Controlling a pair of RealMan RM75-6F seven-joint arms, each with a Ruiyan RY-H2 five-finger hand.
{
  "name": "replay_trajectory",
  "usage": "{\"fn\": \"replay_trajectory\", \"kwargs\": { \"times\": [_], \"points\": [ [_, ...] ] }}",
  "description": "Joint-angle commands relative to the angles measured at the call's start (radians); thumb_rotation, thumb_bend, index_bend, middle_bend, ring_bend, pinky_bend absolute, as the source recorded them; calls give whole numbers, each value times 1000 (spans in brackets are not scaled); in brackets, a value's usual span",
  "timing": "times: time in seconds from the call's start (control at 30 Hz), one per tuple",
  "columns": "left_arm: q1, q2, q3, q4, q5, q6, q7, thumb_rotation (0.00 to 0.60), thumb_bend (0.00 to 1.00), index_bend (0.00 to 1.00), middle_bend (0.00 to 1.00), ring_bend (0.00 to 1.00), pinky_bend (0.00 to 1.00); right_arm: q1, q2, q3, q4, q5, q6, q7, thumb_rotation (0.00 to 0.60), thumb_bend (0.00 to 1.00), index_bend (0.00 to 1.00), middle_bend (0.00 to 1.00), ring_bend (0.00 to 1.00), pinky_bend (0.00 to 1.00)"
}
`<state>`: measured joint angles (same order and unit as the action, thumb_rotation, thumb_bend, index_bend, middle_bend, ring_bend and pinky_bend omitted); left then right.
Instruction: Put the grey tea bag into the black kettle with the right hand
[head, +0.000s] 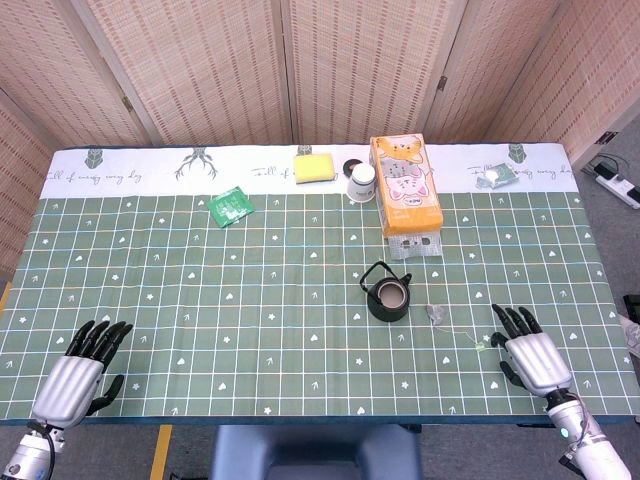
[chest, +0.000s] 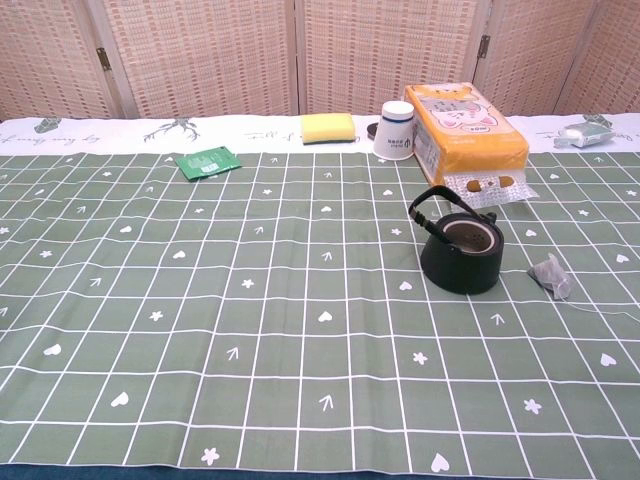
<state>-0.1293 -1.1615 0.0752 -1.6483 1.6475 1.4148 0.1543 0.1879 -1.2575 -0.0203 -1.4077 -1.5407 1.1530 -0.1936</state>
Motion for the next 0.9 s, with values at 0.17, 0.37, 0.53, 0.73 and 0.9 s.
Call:
{"fn": "replay_trajectory", "kwargs": {
  "times": [0.17, 0.37, 0.53, 0.73, 0.9],
  "points": [
    [-1, 1, -1, 2, -2, -2, -5, 600, 443, 28, 62, 41, 0, 33, -32, 18, 15, 44, -43, -36, 600, 428, 394, 0, 0, 0],
    [0, 2, -1, 3, -3, -1, -5, 600, 443, 28, 62, 42, 0, 53, -58, 25, 37, 65, -58, -53, 600, 427, 404, 0, 0, 0],
    [1, 4, 0, 1, 2, 3, -8, 600, 444, 28, 62, 42, 0, 65, -70, 20, 47, 76, -76, -56, 600, 428, 412, 0, 0, 0],
    [3, 8, 0, 1, 6, 10, -16, 600, 443, 28, 62, 42, 0, 73, -83, 15, 59, 94, -88, -72, 600, 428, 426, 0, 0, 0],
    [3, 7, 1, 1, 9, 10, -15, 600, 444, 28, 62, 42, 0, 79, -93, 12, 73, 108, -99, -72, 600, 428, 434, 0, 0, 0]
  ]
}}
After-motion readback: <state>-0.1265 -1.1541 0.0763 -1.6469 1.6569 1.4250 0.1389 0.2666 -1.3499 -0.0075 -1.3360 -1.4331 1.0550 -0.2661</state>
